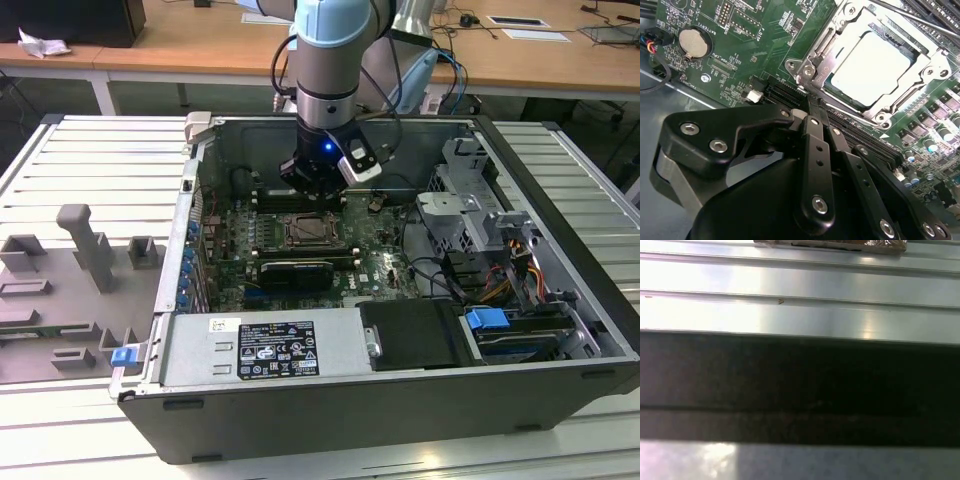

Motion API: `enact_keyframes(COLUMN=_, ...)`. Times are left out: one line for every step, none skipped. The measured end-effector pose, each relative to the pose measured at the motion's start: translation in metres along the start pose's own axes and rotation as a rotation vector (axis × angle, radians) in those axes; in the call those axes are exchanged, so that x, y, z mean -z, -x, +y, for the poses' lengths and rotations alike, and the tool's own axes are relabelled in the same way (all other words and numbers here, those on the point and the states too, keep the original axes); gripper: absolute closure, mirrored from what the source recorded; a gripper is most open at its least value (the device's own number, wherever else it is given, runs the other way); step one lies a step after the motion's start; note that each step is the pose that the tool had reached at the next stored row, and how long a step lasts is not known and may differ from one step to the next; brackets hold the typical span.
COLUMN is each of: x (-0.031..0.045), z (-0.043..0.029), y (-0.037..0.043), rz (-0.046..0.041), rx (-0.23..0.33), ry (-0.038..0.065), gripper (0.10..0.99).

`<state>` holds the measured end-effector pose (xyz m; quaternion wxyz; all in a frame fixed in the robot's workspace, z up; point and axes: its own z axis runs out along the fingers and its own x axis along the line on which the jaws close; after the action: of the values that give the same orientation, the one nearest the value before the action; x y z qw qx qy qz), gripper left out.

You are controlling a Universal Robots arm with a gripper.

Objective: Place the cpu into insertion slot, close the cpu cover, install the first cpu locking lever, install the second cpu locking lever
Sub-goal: 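Install the first cpu locking lever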

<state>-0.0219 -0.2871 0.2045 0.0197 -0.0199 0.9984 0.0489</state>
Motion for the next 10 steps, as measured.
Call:
enact_keyframes(x=-0.0001, z=0.0000, y=0.0000, rz=0.0000, rx=0.000, ry=0.000, gripper=0.980)
enact_keyframes(x=-0.0002, z=-0.0001, y=0.0000, rz=0.0000, rx=0.000, ry=-0.001, gripper=0.980)
enact_keyframes(x=-0.0004, z=-0.0001, y=0.0000, rz=-0.0001, rx=0.000, ry=-0.001, gripper=0.980)
enact_keyframes(x=-0.0005, z=-0.0002, y=0.0000, rz=0.0000, rx=0.000, ry=-0.001, gripper=0.980)
enact_keyframes(x=-0.0006, z=-0.0004, y=0.0001, rz=0.0000, rx=0.000, ry=-0.001, gripper=0.980)
enact_keyframes(x=-0.0007, z=-0.0008, y=0.0001, rz=-0.0002, rx=0.000, ry=-0.002, gripper=0.980)
enact_keyframes(x=-0.0006, z=-0.0009, y=0.0001, rz=-0.0001, rx=0.000, ry=-0.002, gripper=0.980)
enact_keyframes(x=-0.0006, z=-0.0013, y=0.0002, rz=-0.0001, rx=0.000, ry=-0.001, gripper=0.980)
enact_keyframes(x=-0.0006, z=-0.0016, y=0.0002, rz=-0.0002, rx=0.000, ry=-0.001, gripper=0.980)
enact_keyframes(x=-0.0007, z=-0.0019, y=0.0001, rz=-0.0002, rx=0.000, ry=-0.001, gripper=0.980)
